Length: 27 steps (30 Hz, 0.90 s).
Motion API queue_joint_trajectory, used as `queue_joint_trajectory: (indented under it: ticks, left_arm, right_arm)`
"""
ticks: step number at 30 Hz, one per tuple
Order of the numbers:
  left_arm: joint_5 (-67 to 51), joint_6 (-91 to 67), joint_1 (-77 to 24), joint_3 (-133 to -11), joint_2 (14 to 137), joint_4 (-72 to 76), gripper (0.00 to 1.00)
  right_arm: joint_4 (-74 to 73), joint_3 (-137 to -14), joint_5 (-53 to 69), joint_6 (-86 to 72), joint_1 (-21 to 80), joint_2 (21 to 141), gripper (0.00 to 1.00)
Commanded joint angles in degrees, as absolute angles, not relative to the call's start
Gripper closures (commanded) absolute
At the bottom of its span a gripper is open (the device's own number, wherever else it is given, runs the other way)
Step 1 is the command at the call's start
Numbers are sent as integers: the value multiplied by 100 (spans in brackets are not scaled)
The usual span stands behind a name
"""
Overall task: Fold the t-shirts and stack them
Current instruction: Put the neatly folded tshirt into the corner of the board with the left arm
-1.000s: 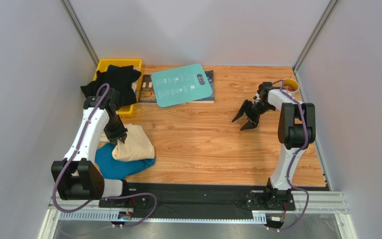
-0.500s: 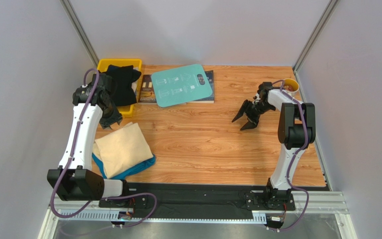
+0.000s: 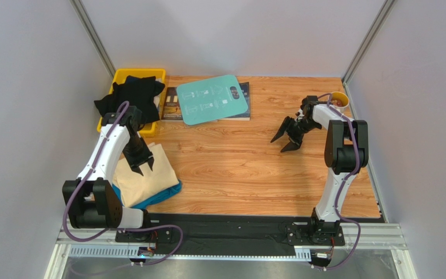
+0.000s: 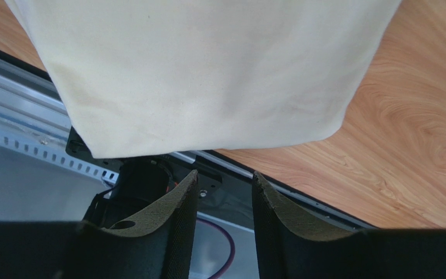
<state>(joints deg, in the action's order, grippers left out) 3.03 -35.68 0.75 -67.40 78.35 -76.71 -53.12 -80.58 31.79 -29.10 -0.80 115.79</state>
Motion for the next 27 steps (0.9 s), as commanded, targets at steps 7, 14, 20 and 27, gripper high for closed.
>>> queue_joint_trajectory:
  ticks: [7, 14, 20, 27]
  left_arm:
    - [-9, -3498, 88, -6828, 8472, -7919, 59]
    - [-9, -3419, -325, -7777, 8621, -7462, 54]
    - [-211, -3068, -1203, -8741, 9675, -7234, 55]
    - [-1929, -3627, -1854, -9677, 10556, -6111, 54]
  right_arm:
    - [-5309, -8200, 3217, -2883, -53, 11364, 37]
    - [-5273, -8288, 3173, -2742, -53, 10978, 32]
    - [-5247, -8384, 3559, -2707, -26, 10864, 32]
    - [-5081, -8630, 3727, -2707, 571, 10556, 33]
